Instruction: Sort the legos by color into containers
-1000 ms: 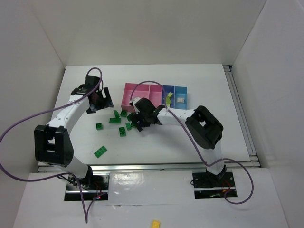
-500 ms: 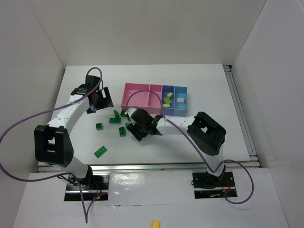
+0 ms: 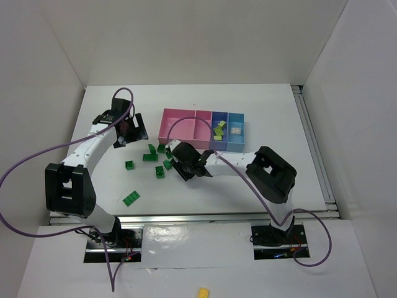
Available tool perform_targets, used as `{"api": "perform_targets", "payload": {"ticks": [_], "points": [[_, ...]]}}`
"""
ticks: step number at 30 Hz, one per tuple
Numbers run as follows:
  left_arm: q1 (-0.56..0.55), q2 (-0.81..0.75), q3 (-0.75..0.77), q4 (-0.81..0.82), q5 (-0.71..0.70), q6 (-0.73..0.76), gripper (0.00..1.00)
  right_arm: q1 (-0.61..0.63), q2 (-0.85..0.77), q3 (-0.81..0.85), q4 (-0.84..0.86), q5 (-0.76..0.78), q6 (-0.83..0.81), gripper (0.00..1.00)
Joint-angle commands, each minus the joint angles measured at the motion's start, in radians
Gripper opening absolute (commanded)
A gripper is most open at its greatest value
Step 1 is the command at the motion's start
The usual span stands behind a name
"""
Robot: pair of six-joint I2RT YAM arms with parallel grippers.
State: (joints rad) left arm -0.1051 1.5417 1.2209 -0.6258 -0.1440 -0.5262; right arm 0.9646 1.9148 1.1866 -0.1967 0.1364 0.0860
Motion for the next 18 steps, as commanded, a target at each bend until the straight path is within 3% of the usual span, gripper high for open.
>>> {"api": "perform_targets", "payload": {"ticks": [1, 10, 18], "points": [[0.007, -0.006, 0.014, 0.003, 0.0, 0.002, 0.99, 0.022, -0.121, -0.045, -0.053, 0.058, 0.018, 0.23], [0.007, -0.006, 0.034, -0.006, -0.009, 0.002, 0.99, 0.031, -0.293, -0.062, -0.158, 0.172, 0.09, 0.23], [0.007, -0.015, 0.043, -0.025, -0.037, -0.02, 0.99, 0.0, -0.301, 0.06, -0.195, 0.272, 0.11, 0.23]]}}
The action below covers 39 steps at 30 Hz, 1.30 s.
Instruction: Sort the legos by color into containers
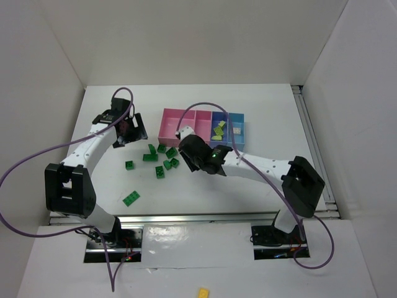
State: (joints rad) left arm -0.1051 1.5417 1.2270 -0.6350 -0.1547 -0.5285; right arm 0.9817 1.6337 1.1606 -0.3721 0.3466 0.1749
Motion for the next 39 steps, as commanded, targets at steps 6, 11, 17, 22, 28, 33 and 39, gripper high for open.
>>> {"api": "perform_targets", "payload": {"ticks": [6, 11, 17, 22, 28, 33, 39], "points": [[0.007, -0.005, 0.037, -0.025, -0.054, -0.027, 0.99, -0.093, 0.087, 0.234, -0.019, 0.083, 0.031, 0.23], [0.007, -0.005, 0.046, -0.025, -0.054, -0.027, 0.99, -0.144, 0.169, 0.358, -0.042, 0.083, 0.05, 0.24], [0.007, 0.005, 0.058, -0.025, 0.0, -0.027, 0.99, -0.205, 0.209, 0.432, -0.051, 0.083, 0.104, 0.24], [0.007, 0.005, 0.068, -0.034, 0.009, -0.027, 0.99, -0.241, 0.219, 0.455, -0.074, 0.094, 0.155, 0.25], [0.007, -0.005, 0.023, 0.001, 0.05, -0.018, 0.99, -0.324, 0.262, 0.488, -0.088, 0.026, 0.184, 0.28], [0.007, 0.014, 0.023, 0.001, 0.115, -0.008, 0.99, -0.348, 0.356, 0.539, -0.088, 0.002, 0.184, 0.44], [0.007, 0.069, 0.055, -0.034, 0.124, 0.002, 0.99, -0.359, 0.399, 0.591, -0.088, -0.008, 0.166, 0.72]]}}
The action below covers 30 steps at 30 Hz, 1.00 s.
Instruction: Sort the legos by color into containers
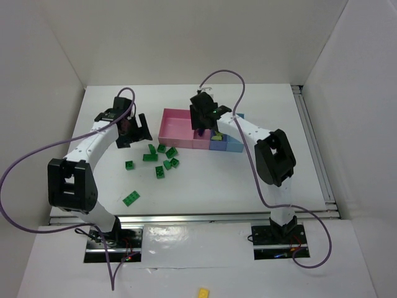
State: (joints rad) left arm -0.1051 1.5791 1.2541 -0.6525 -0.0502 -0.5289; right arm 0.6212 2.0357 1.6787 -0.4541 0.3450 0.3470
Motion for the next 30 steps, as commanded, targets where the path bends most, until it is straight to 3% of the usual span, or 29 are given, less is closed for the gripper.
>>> {"api": "perform_targets", "payload": {"ticks": [1, 3, 5, 9, 13, 19, 28, 30], "points": [[0.007, 0.032, 0.028, -0.03, 0.006, 0.003, 0.99, -0.008, -0.003, 0.073, -0.006, -0.006, -0.006, 0.72], [0.007, 0.032, 0.028, -0.03, -0.016, -0.008, 0.99, -0.008, -0.014, 0.073, -0.006, -0.006, -0.006, 0.72], [0.007, 0.022, 0.016, -0.041, -0.057, -0.031, 0.89, -0.008, -0.04, 0.073, -0.006, -0.006, -0.017, 0.71], [0.034, 0.012, 0.005, -0.103, -0.122, -0.081, 0.79, 0.002, -0.188, -0.049, 0.042, -0.006, -0.028, 0.69], [0.094, -0.001, -0.007, -0.156, -0.148, -0.132, 0.82, 0.021, -0.294, -0.132, 0.054, -0.017, -0.028, 0.71], [0.094, 0.002, -0.094, -0.165, -0.148, -0.155, 0.86, 0.04, -0.367, -0.208, 0.023, -0.029, -0.009, 0.73], [0.094, 0.071, -0.171, -0.09, -0.145, -0.155, 0.77, 0.06, -0.385, -0.26, 0.012, -0.029, 0.0, 0.73], [0.094, 0.085, -0.171, -0.055, -0.145, -0.155, 0.72, 0.069, -0.385, -0.26, 0.012, -0.02, 0.0, 0.73]]}}
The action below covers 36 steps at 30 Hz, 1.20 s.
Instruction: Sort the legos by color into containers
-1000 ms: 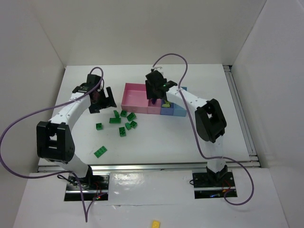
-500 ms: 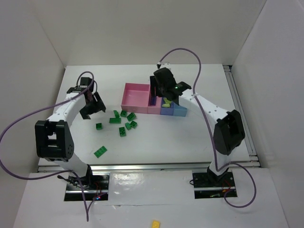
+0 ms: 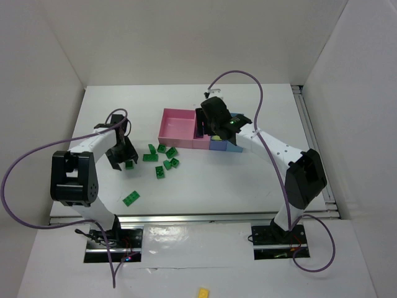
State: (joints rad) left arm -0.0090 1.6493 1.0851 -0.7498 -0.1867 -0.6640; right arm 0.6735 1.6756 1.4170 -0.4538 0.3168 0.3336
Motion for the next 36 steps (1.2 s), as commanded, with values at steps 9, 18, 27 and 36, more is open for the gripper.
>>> {"api": "perform_targets", "payload": {"ticks": [9, 18, 27, 36], "points": [[-0.002, 0.012, 0.05, 0.055, 0.016, 0.015, 0.29, 0.017, -0.025, 0.011, -0.008, 0.059, 0.013, 0.73], [-0.058, -0.091, 0.231, 0.044, 0.142, 0.044, 0.27, -0.006, -0.045, 0.002, -0.017, 0.094, 0.013, 0.73], [-0.207, 0.168, 0.571, 0.04, 0.204, 0.035, 0.3, -0.025, -0.074, 0.037, -0.035, 0.126, 0.013, 0.73], [-0.249, 0.339, 0.811, -0.031, 0.187, 0.046, 0.96, -0.045, -0.113, -0.016, -0.054, 0.136, 0.031, 0.74]]}}
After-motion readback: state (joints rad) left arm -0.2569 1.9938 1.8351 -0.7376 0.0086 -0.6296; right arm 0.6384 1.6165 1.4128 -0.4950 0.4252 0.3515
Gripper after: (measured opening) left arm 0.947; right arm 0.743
